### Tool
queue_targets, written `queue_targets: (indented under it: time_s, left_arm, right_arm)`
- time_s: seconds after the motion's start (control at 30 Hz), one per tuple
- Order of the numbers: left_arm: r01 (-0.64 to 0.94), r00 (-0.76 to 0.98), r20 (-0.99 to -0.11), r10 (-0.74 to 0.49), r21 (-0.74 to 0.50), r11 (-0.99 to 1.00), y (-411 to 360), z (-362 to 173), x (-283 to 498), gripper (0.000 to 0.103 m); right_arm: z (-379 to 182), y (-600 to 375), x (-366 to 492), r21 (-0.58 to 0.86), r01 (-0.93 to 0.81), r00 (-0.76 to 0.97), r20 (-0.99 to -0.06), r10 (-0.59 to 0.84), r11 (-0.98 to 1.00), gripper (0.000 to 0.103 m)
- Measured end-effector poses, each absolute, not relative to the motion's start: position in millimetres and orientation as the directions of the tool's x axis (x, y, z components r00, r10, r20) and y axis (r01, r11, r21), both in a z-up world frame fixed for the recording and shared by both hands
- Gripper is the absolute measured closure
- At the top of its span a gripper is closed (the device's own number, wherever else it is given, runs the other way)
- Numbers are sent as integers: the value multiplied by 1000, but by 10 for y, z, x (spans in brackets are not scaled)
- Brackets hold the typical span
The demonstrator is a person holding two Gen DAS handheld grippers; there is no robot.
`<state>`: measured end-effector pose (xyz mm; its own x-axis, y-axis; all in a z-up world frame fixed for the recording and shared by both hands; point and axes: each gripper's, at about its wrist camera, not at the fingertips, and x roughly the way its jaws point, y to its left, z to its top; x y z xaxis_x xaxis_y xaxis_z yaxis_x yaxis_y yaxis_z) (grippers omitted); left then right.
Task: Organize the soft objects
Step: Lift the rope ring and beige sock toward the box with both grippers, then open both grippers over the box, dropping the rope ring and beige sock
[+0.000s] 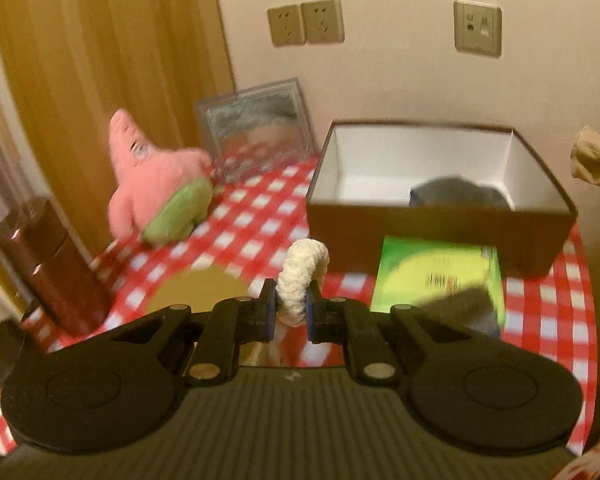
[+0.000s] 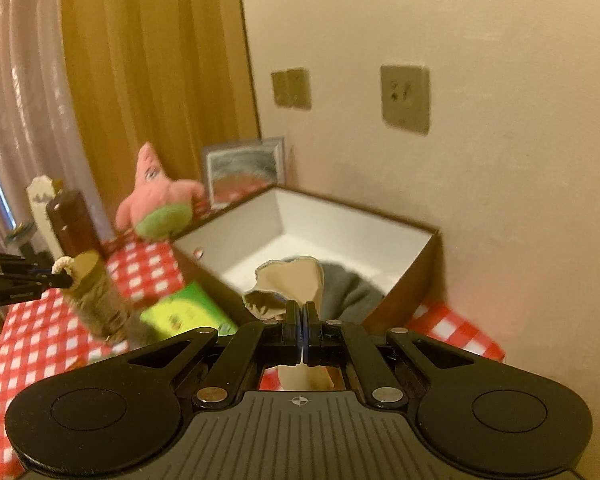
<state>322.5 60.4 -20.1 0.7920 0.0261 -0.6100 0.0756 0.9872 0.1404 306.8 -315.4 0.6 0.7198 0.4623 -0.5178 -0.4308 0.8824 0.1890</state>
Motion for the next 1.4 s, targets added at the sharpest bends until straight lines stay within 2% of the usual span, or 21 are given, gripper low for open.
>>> queue_targets:
  time_s: [0.27,0.5,0.83,1.13,1.27,1.4]
  left_arm:
    - [140,800,-597,-54,98,985,347,-114,4021,90]
    - [192,789,-606,-105,80,978,92,-145,4594,90]
    - [231,724,-677,-133,57,971,-110,-419,5171,90]
    - [223,674,-728,-122,43,974,-120,-620,5373,90]
    - [217,665,-738,-117,41,975,-118,-641,5418,86]
    - [206,659,-743,-120,25,978,-109,-635,5424,73]
  right_arm:
    - [46,-3210,3678,199,-421,738,-492,462,885,102]
    - [-106,-3155,4192,209,-421,715,-523,465,883,102]
    - [-389,-3064,4606,246,-426,654,-580,485,870,102]
    - [-502,-3040,4743,258,-424,631,-603,487,868,102]
    - [-504,-3035,4758,260,-427,632,-599,492,866,102]
    - [-495,-3026,4758,261,-428,631,-600,493,865,102]
